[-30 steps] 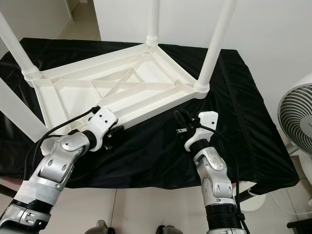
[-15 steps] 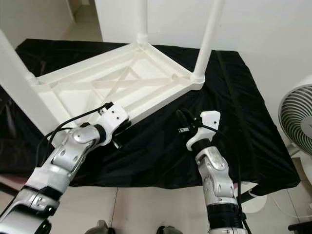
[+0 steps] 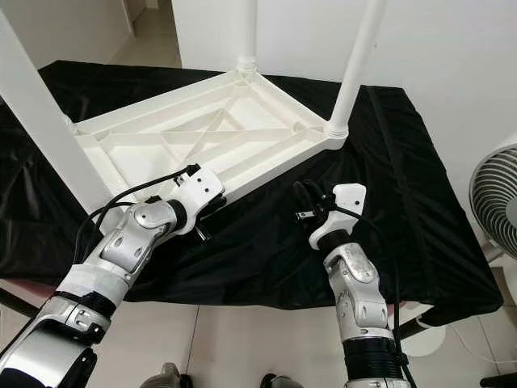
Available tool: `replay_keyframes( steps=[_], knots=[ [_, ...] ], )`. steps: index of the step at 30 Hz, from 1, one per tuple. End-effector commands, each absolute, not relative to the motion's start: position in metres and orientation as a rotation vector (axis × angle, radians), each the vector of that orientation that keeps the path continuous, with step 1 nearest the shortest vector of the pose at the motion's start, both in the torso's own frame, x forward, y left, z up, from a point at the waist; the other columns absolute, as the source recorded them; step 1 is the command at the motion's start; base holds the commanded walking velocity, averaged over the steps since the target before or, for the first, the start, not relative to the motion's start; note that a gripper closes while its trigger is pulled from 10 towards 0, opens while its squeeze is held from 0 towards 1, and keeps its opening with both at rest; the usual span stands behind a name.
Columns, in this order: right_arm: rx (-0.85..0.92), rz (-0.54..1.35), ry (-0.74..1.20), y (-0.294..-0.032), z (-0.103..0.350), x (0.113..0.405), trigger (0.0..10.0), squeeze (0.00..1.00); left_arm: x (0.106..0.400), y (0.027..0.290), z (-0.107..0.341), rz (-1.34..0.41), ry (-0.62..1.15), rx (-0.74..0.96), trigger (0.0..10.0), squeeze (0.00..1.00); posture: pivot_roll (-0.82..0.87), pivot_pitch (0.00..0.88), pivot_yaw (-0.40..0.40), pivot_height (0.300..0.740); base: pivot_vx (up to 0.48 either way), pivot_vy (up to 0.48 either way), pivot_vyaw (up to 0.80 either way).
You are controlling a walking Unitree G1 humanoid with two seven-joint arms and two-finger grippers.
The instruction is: Building children table
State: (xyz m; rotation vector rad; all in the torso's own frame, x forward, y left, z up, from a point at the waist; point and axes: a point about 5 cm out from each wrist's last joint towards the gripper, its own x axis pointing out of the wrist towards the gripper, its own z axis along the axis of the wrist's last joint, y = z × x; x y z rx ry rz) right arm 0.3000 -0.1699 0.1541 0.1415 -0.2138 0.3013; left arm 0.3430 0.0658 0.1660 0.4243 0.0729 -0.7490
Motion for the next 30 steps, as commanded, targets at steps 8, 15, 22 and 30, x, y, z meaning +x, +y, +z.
replay_keyframes(
  steps=[8, 15, 22, 30],
  knots=[
    [0.141, 0.295, -0.216, -0.17, 0.153, 0.3, 10.0, 0.0, 0.329, 0.064, 0.188, -0.752, -0.089, 0.227, 10.0, 1.0, 0.09, 0.1, -0.012, 0.74, 0.0, 0.0, 0.0],
    [0.14, 0.301, -0.215, -0.168, 0.152, 0.301, 10.0, 0.0, 0.296, 0.07, 0.185, -0.818, -0.177, 0.111, 10.0, 0.0, 0.1, 0.104, -0.016, 0.74, 0.0, 0.0, 0.0],
    [0.14, 0.323, -0.205, -0.165, 0.15, 0.303, 10.0, 0.0, 0.271, 0.084, 0.183, -0.836, -0.198, 0.049, 10.0, 0.0, 0.12, 0.112, -0.023, 0.74, 0.0, 0.0, 0.0],
    [0.135, 0.346, -0.202, -0.162, 0.15, 0.309, 10.0, 0.0, 0.239, 0.107, 0.175, -0.845, -0.15, 0.081, 10.0, 0.0, 0.17, 0.126, -0.036, 0.74, 0.0, 0.0, 0.0]
  ],
)
